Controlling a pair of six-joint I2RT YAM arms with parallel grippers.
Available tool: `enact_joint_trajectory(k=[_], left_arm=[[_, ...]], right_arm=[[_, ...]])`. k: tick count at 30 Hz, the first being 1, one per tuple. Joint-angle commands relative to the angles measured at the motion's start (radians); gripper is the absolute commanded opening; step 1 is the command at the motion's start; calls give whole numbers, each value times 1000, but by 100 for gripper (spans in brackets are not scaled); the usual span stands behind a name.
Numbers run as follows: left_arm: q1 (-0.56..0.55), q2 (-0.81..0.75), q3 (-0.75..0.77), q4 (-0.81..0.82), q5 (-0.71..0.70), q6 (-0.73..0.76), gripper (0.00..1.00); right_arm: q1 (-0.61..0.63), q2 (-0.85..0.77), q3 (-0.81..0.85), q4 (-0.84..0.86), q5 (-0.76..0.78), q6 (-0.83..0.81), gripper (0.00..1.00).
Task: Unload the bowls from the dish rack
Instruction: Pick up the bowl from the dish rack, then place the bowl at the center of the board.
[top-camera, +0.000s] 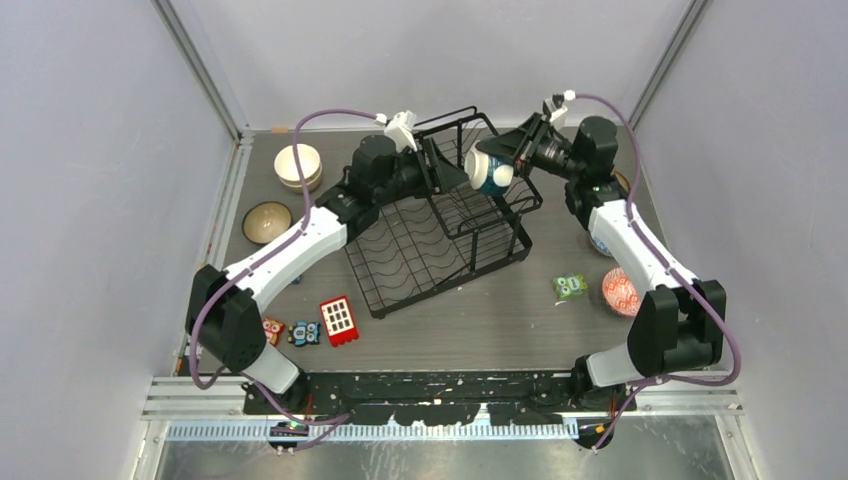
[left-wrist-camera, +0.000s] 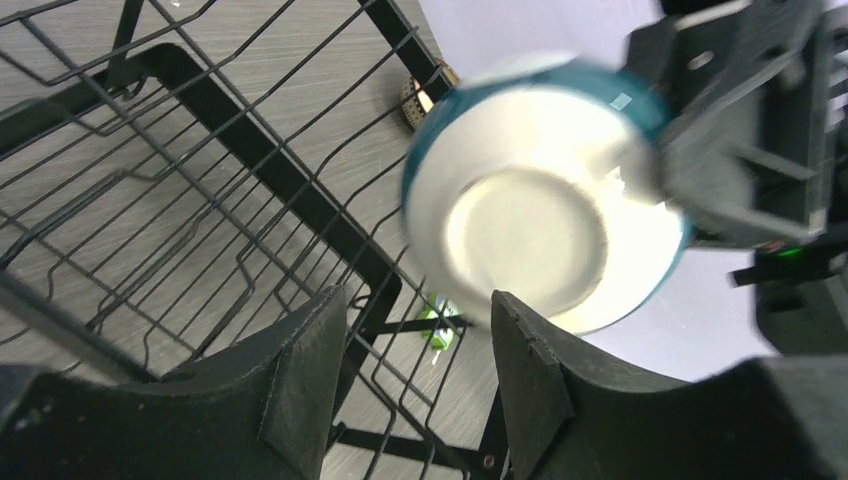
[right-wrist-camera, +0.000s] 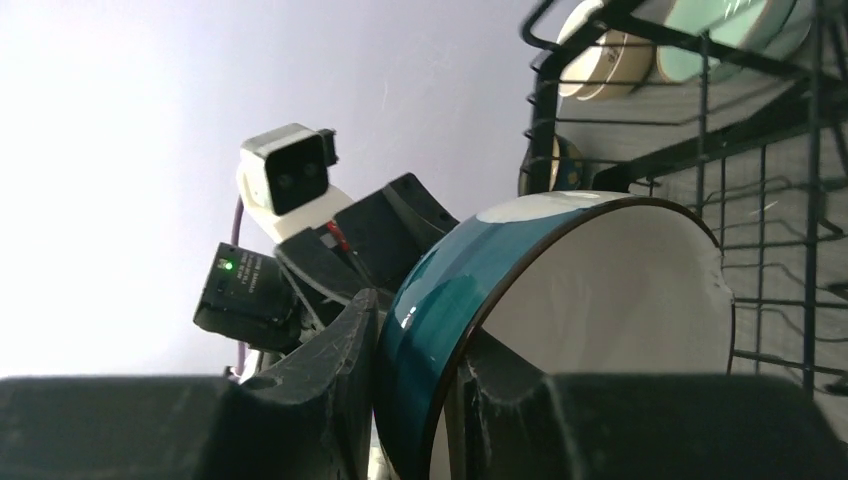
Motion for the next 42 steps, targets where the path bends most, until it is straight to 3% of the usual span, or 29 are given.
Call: enact_joint_trajectory(k=[1, 8, 14, 18, 23, 27, 32, 42], left_arm=[[26, -93, -33, -60, -46, 47, 58], [44, -198, -64, -110, -79, 80, 58], [46, -330, -114, -187, -142, 123, 59], [46, -425, -157, -295, -205, 140, 58], [45, -573, -249, -420, -304, 176, 58], [46, -706, -317, -478, -339, 188, 58], [45, -812, -375, -551, -365, 214, 58], [45, -925, -483, -654, -362, 214, 58]], right_arm=[[-4, -111, 220, -231, 15, -199, 1], [-22, -163, 505, -649, 231, -458, 1], [-19, -195, 771, -1228, 797, -705, 1], [-18, -250, 688, -1383, 1161, -783, 1], [-21, -330, 492, -1463, 1365, -797, 1], [-22, -391, 369, -1512, 1346, -755, 1], [-4, -527, 178, -1547, 1186, -690, 1], [270, -643, -98, -1549, 1170, -544, 1]])
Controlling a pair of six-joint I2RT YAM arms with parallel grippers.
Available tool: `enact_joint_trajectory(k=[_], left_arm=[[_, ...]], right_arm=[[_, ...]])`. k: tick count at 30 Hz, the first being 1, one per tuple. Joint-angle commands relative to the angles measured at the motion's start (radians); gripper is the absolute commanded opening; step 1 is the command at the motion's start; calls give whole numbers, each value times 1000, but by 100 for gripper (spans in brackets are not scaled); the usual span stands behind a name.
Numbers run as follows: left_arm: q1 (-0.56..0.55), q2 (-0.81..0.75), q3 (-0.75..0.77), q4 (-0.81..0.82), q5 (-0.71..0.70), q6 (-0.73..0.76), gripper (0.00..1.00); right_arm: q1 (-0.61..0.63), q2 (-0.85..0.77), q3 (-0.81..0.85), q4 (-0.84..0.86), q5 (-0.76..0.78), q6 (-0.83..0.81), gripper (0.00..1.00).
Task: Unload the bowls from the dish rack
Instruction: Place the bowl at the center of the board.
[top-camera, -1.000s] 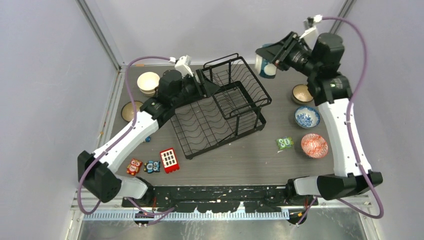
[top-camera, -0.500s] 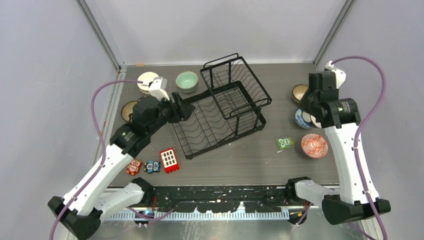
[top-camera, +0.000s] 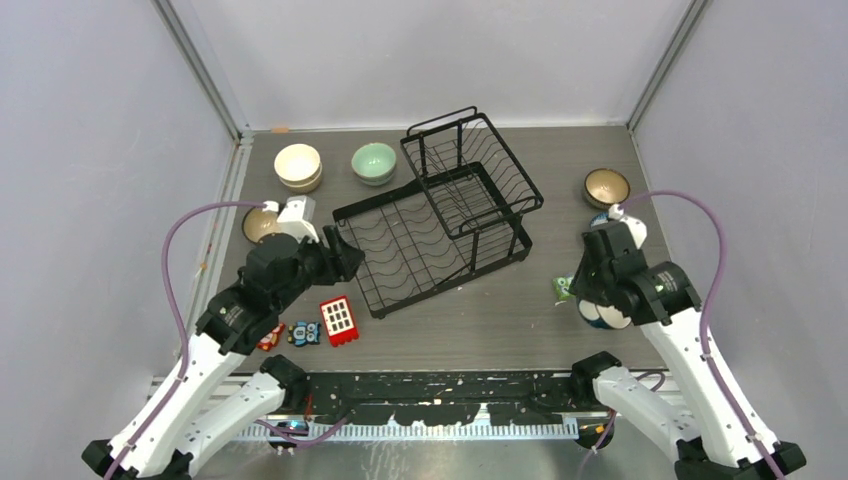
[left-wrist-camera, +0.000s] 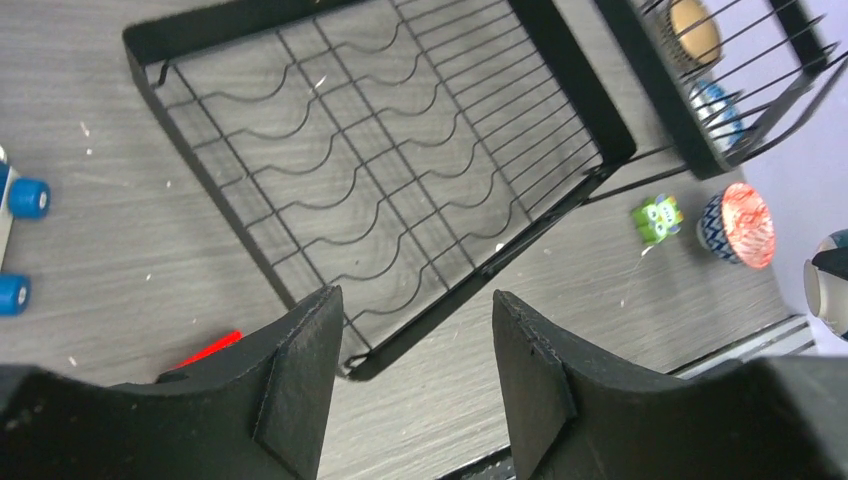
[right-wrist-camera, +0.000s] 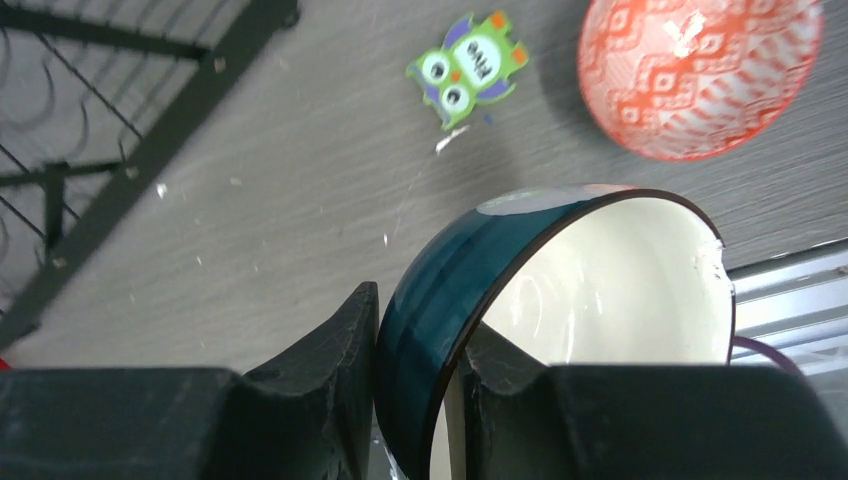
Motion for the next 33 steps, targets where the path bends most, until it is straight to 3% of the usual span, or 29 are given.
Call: enact_joint_trajectory(k=[1, 6, 9, 18, 27, 33], left_arm=[[3, -33, -37, -57, -18, 13, 58], [2, -52, -64, -90, -45, 2, 58], [1, -58, -67, -118, -61, -1, 58], [1, -71, -118, -130, -81, -19, 58], [2, -90, -165, -119, -76, -25, 60], [1, -87, -168, -114, -72, -24, 61]], right_arm=[[159, -5, -76, 63, 41, 122, 1], [475, 106, -141, 137, 205, 295, 1], [579, 163, -193, 213, 255, 365, 1], [600, 293, -322, 452, 316, 428, 1], [609, 382, -396, 561, 269, 451, 1], [610, 401, -416, 582, 226, 442, 17]])
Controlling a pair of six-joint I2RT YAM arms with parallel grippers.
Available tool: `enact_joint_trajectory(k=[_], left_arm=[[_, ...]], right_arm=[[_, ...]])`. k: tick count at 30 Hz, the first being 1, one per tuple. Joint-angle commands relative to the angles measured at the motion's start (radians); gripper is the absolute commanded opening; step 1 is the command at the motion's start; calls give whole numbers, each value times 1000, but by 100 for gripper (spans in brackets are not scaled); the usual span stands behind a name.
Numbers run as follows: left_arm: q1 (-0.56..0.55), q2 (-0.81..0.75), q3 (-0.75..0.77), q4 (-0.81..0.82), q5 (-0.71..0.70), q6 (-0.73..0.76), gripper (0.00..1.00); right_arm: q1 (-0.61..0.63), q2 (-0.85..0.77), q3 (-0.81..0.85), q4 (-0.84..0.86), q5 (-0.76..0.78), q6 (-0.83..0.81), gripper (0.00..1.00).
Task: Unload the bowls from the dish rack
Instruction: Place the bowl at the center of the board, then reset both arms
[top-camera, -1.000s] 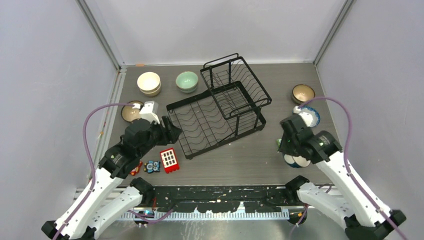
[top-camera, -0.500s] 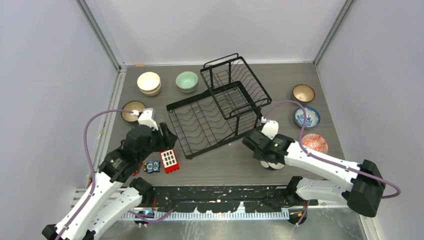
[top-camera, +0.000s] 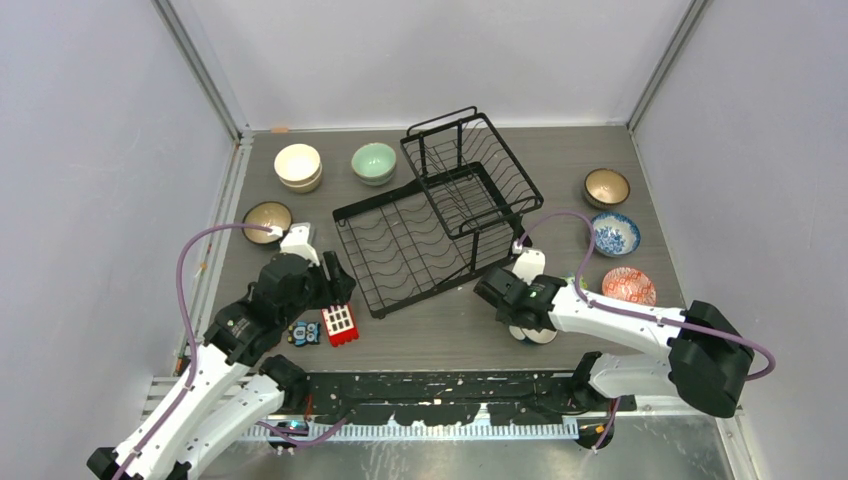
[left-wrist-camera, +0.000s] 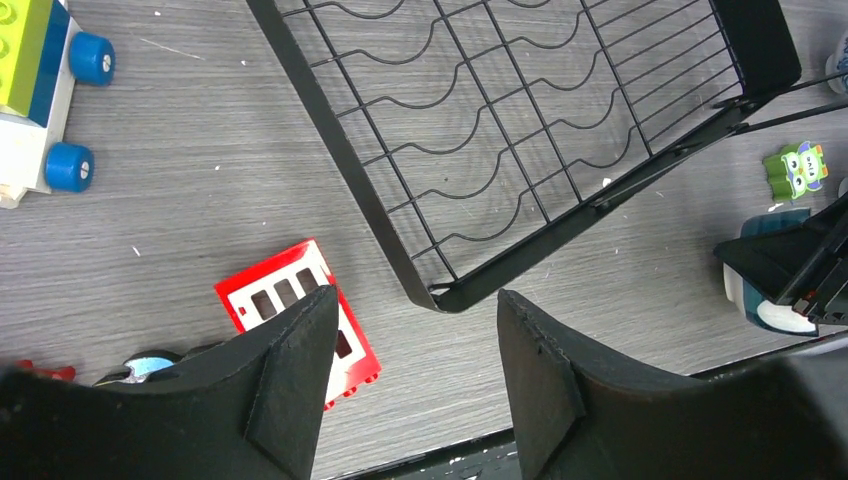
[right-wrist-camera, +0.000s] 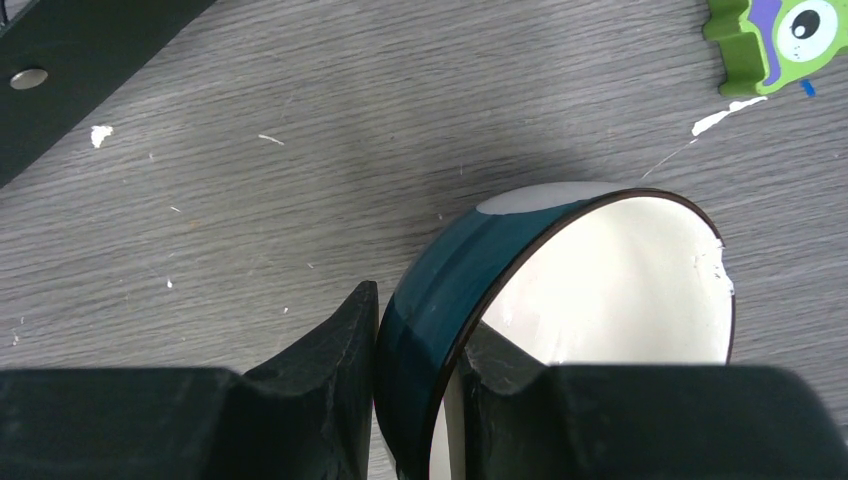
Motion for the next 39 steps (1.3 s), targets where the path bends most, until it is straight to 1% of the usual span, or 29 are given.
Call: enact_joint_trajectory(k=[1, 4, 6, 13, 18, 21, 23, 24, 27, 31, 35, 37, 39], left_arm=[[2, -4, 1, 16, -6, -12, 61], [2, -7, 5, 10, -5, -12, 62], [1, -12, 5, 7, -5, -13, 63], [1, -20, 4, 5, -6, -16, 65], [1, -23, 12, -11, -9, -16, 67], [3, -28, 16, -15, -5, -16, 68], [1, -32, 18, -14, -11, -20, 70], [1, -32, 20, -16, -19, -25, 72], [2, -22, 43, -35, -58, -52, 78], [2, -17, 68, -60, -145, -132, 82], [2, -26, 74, -63, -180, -186, 82], [1, -16, 83, -67, -180, -197, 82], [1, 5, 101, -89, -181, -198, 84]], right_arm=[[7, 2, -5, 66, 8, 17, 21], [9, -5, -21, 83, -15, 18, 33], [9, -17, -31, 84, -27, 18, 38], [10, -84, -38, 62, -40, 14, 49], [10, -185, -1, -9, -35, 13, 64], [10, -264, 39, -77, -33, 0, 75], [10, -312, 78, -129, -31, -16, 78], [10, -336, 99, -152, -30, -27, 81], [10, -421, 170, -188, -35, -107, 83], [10, -567, 217, -159, -56, -232, 83], [11, -688, 204, -96, -27, -292, 84], [10, -725, 196, -72, -8, -311, 84], [10, -748, 193, -42, -1, -327, 84]])
